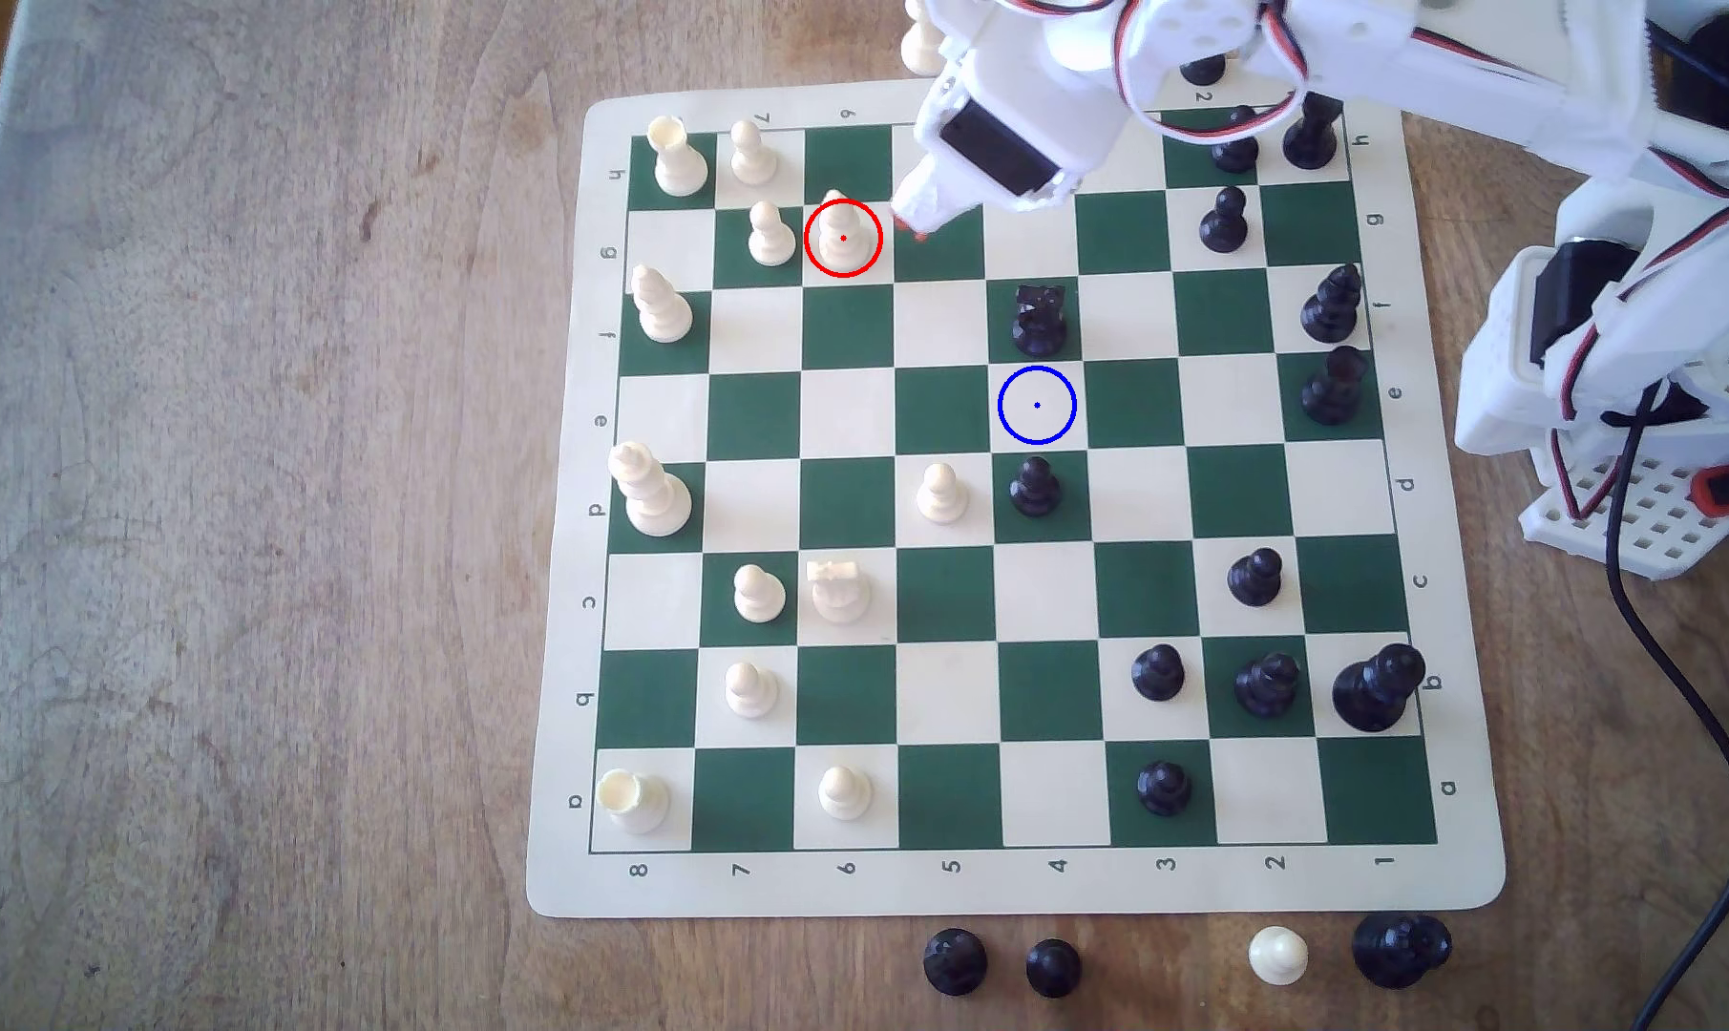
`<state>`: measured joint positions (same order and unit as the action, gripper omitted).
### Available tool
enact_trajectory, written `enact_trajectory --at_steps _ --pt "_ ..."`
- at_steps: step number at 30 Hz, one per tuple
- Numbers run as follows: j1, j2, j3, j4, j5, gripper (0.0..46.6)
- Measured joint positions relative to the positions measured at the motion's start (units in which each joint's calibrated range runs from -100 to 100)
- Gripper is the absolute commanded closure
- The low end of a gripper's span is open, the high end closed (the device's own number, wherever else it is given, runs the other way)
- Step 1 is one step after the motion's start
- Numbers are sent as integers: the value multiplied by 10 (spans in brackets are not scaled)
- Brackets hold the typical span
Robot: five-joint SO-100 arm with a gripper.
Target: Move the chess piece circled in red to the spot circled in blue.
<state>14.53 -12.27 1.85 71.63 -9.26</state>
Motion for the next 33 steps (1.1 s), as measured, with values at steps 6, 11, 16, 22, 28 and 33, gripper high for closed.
enact_trajectory --at_steps 6,11,16,22,28,33 --pt "24 67 -23 -21 0 308" --pt "27 129 -52 -36 0 321" --pt "27 194 -100 -37 0 295" --pt "29 249 -155 -33 2 300" --pt "44 308 -199 -28 5 302" --pt "46 328 -216 -28 5 302"
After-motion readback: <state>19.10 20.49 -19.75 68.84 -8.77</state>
